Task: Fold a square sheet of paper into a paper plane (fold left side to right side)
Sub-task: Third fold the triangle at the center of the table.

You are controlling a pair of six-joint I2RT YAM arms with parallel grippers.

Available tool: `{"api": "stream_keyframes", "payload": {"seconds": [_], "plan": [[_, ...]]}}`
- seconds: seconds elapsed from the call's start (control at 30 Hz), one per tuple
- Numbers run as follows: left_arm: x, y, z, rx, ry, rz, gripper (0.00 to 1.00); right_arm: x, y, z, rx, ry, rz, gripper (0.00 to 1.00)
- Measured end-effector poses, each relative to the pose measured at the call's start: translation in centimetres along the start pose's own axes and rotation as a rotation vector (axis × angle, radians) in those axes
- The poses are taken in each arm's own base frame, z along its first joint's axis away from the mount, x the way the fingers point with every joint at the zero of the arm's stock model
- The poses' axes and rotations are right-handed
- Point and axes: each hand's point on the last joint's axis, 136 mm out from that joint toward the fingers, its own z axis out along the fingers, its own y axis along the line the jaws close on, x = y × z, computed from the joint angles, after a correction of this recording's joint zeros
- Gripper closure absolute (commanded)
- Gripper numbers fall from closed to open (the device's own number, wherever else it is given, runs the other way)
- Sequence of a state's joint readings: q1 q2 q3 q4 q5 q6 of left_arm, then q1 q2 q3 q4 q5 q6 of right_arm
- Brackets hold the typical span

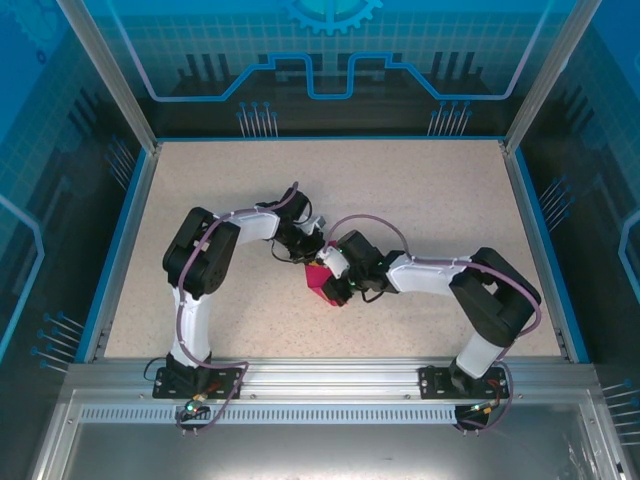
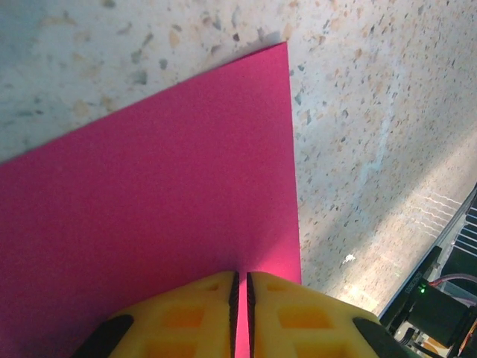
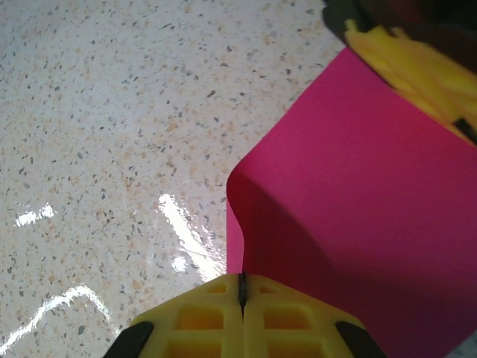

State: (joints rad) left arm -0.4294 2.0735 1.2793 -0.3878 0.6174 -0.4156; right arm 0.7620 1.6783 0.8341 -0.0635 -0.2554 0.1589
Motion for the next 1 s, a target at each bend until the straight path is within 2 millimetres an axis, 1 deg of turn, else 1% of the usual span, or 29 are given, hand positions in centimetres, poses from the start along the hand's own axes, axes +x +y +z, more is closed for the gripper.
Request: {"api": "stream_keyframes", "payload": {"seconds": [0.17, 0.4, 0.53, 0.63, 0.8, 1.0], "plan": [[0.0, 0.0, 0.0, 0.000, 0.000, 0.004, 0.86, -0.3, -1.4, -0.3, 0.014, -0.002, 0.061, 1.00], [0.0, 0.0, 0.0, 0.000, 0.001, 0.004, 0.86, 0.2, -3.3, -0.3, 0.041, 0.020, 0.148, 1.00], [0.0, 0.0, 0.0, -0.001, 0.001, 0.004, 0.86, -0.3, -4.2, -0.2, 0.051, 0.019, 0.182, 1.00], [0.1, 0.0, 0.0, -0.001, 0.001, 0.005, 0.86, -0.7, -4.5, -0.3, 0.055, 0.010, 0.197, 1.00], [0.1, 0.0, 0.1, -0.003, 0.002, 0.007, 0.86, -0.9, -4.9, -0.2, 0.058, 0.013, 0.209, 1.00], [0.1, 0.0, 0.1, -0.003, 0.002, 0.007, 0.86, -0.6, -4.9, -0.2, 0.060, 0.022, 0.213, 1.00]]}}
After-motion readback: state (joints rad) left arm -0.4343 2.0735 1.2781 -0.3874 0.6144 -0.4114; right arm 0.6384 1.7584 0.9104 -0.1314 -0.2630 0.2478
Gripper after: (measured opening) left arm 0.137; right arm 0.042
